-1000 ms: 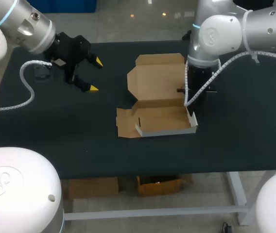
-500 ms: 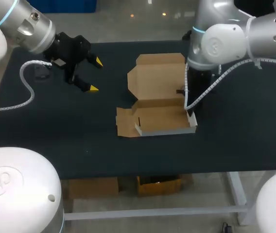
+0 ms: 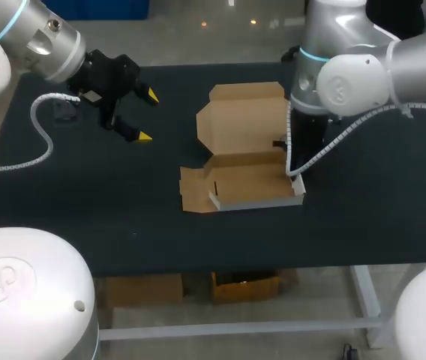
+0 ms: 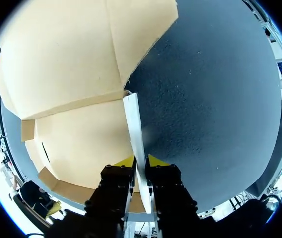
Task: Assemble the packaging by folding the flat box into shape, placing the metal phone stand inside, and closing the box properly
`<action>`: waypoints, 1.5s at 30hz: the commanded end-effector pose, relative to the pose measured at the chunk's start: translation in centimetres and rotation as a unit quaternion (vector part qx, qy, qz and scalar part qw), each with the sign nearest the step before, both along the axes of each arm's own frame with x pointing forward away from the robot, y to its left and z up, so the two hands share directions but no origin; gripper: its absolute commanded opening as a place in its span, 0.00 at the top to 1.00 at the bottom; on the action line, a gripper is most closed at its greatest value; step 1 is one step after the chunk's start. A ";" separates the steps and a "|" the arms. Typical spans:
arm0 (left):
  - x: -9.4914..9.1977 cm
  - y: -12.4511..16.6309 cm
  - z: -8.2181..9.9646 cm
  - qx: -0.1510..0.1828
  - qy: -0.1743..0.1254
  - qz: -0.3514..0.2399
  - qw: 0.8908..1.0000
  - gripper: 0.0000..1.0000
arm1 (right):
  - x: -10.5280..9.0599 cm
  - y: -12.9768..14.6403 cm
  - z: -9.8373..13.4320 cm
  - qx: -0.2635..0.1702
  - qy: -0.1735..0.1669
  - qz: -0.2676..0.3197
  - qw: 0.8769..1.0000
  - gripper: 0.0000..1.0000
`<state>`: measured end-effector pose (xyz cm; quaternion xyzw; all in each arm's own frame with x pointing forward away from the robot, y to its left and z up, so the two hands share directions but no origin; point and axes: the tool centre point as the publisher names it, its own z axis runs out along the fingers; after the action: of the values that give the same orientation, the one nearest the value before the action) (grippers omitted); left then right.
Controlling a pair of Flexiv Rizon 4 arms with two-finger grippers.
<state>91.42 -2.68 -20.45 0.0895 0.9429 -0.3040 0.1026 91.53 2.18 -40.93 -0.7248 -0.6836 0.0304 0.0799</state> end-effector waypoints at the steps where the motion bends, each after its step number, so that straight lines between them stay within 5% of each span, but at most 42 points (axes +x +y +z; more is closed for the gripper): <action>1: -0.1 0.0 0.1 0.002 0.000 0.000 1.000 0.00 | -0.7 -0.3 -0.1 -0.002 -0.023 -0.005 1.000 0.91; 19: -0.1 0.0 0.1 0.002 0.000 0.000 1.000 0.00 | -0.4 -0.5 -0.7 -0.016 -0.063 -0.024 0.998 0.91; 45: -0.1 0.0 0.1 0.002 0.000 0.000 1.000 0.00 | -0.5 -0.3 -0.9 -0.055 -0.063 -0.072 0.994 0.88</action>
<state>91.42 -2.68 -20.45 0.0896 0.9429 -0.3040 0.1026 90.96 1.69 -41.66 -0.7754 -0.6314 0.0116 -0.0001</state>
